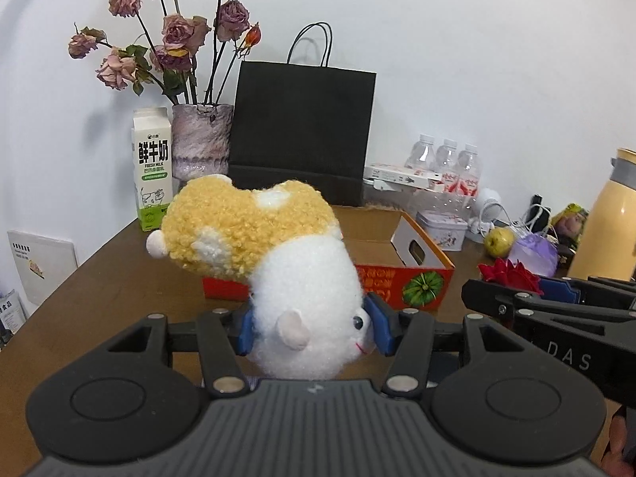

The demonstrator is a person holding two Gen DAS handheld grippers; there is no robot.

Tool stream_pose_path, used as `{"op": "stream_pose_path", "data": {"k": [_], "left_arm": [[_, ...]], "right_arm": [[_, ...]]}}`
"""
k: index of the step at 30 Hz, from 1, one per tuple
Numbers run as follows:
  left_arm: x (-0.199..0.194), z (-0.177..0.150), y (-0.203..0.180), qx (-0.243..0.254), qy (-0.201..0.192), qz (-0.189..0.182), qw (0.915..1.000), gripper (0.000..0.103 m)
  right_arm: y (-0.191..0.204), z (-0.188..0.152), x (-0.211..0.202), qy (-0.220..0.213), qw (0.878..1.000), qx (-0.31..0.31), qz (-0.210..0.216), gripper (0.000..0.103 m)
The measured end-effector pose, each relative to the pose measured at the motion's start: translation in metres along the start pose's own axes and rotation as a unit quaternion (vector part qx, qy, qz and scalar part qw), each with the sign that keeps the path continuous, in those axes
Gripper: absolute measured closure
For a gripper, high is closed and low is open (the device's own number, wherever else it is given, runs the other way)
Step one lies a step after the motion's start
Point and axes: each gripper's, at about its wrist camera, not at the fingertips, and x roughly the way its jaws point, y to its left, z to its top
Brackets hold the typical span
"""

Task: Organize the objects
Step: 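Carry the sheep and rose toward the red box with both tools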

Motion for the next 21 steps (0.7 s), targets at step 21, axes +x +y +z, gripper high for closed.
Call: {"op": "stream_pose_path", "data": {"k": [21], "left_arm": [[0.099,0.074,0.007,-0.007,0.014,0.037,0.9992,0.047]], "right_arm": [[-0.017,0.066,0.101,-0.022,1.0,0.012,0.006,0.064]]}}
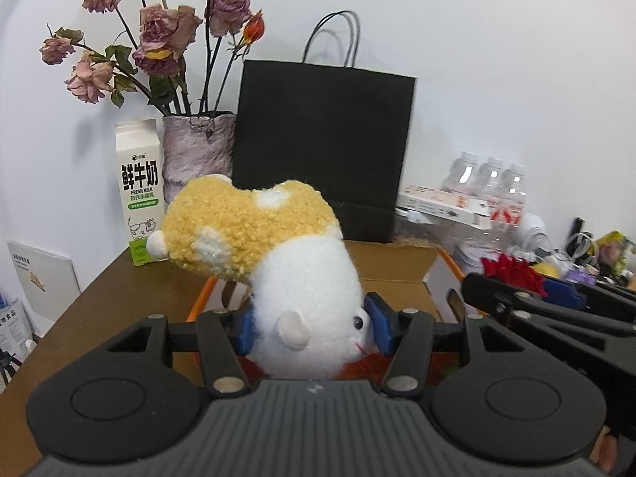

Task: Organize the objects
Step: 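Carry the sheep and rose toward the red box with both tools, then open both tools to drop the sheep and rose into the box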

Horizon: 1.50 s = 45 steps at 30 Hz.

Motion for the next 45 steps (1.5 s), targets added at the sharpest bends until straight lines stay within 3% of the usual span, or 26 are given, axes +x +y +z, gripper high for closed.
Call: {"op": "stream_pose_path", "data": {"k": [12,28,30,31,32,34,37,45], "left_arm": [[0.077,0.024,0.011,0.008,0.059,0.045,0.9972,0.047],[0.148,0.024,0.013,0.018,0.115,0.057,0.9915,0.045],[0.152,0.025,0.012,0.021,0.112,0.059,0.9917,0.042],[0.153,0.025,0.013,0.021,0.109,0.061,0.992,0.037],[0.155,0.026,0.013,0.021,0.106,0.063,0.9922,0.031],[0.157,0.029,0.013,0.026,0.098,0.066,0.9926,0.003],[0.155,0.033,0.014,0.027,0.08,0.075,0.9935,0.0],[0.152,0.033,0.019,0.02,0.087,0.067,0.9938,0.0]], "right_arm": [[-0.007,0.014,0.076,0.035,0.999,-0.009,-0.017,0.064],[-0.024,0.002,0.163,0.14,0.989,-0.018,-0.039,0.062],[-0.025,0.0,0.167,0.144,0.988,-0.016,-0.043,0.058],[-0.026,-0.001,0.168,0.146,0.988,-0.014,-0.045,0.047],[-0.026,-0.001,0.169,0.148,0.988,-0.014,-0.044,0.028],[-0.027,-0.003,0.17,0.152,0.987,-0.017,-0.039,0.007],[-0.025,-0.005,0.167,0.151,0.988,-0.023,-0.034,0.005],[-0.024,-0.001,0.163,0.158,0.987,-0.014,-0.031,0.004]]}}
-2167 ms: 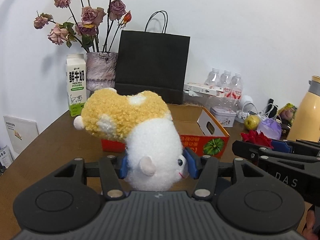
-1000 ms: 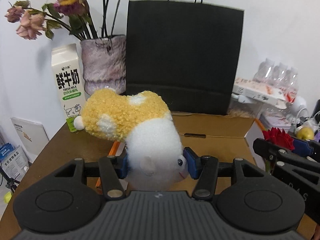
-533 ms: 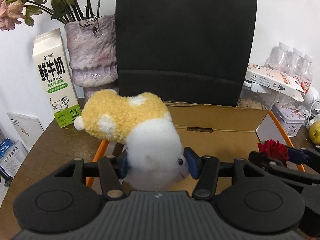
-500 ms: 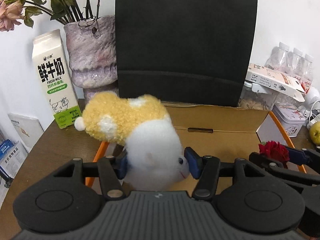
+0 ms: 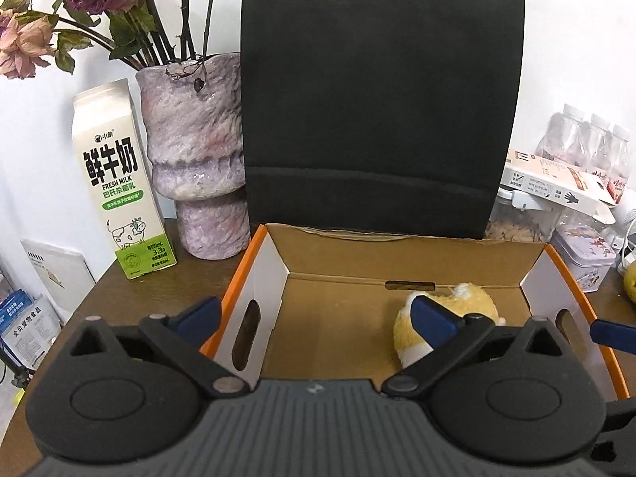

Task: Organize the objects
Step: 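Open both tools to drop the sheep and rose into the box, then withdraw both tools back over the remaining items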

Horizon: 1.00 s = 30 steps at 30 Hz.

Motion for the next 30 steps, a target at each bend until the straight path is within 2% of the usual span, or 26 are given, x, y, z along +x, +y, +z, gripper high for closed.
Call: {"op": "stream_pose_path", "data": {"k": [7,12,20,30], "left_arm": [[-0.014,-0.006,0.011,0.0,-0.004,-0.019,0.9998,0.0],[-0.04,-0.013,0.023,0.008,-0.012,-0.026,0.9996,0.0],[-0.119,-0.035,0.049,0.003,-0.051,-0.044,0.9977,0.0],[-0.212,-0.108,0.069,0.008,-0.06,-0.058,0.9965,0.0]], "right_arm": [[0.004,0.0,-0.007,0.002,1.0,0.003,-0.005,0.003],[0.009,-0.004,-0.026,-0.009,1.0,0.0,-0.002,0.003],[0.019,-0.03,-0.09,-0.051,0.999,-0.002,0.016,0.002],[0.034,-0.087,-0.187,-0.082,0.996,-0.013,0.032,0.0]]}}
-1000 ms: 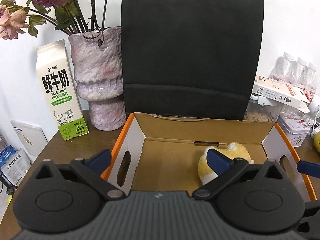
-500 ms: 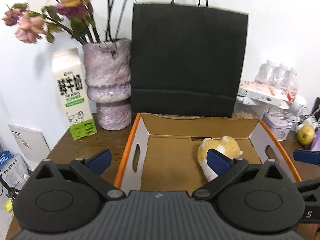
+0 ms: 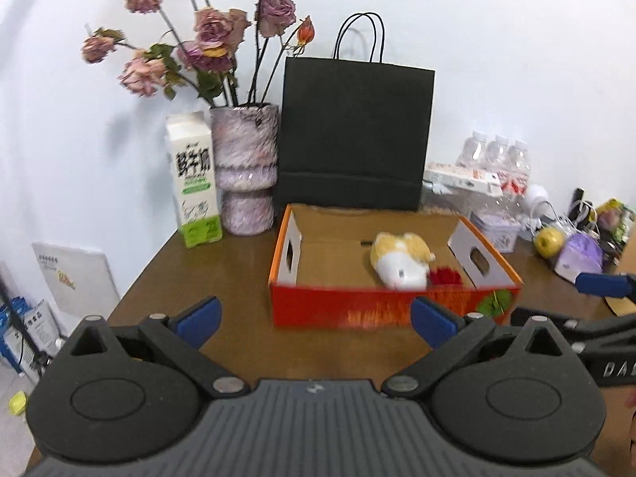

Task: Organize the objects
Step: 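Withdraw both tools back over the remaining items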

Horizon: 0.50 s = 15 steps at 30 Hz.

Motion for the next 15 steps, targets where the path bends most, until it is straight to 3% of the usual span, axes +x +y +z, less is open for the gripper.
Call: {"op": "stream_pose_path", "data": {"k": [7,15], "left_arm": [[-0.051,-0.06,0.004,0.004,0.02,-0.01,0.9997,0.0],[-0.08,-0.122,0.005,0.007,0.058,-0.021,0.9981,0.0]], "right_arm": [[0.015,-0.049,-0.059,-0.005,1.0,0.005,0.004,0.0],[0.023,-0.114,-0.098,0.028,1.0,0.011,-0.006,0.0]]}}
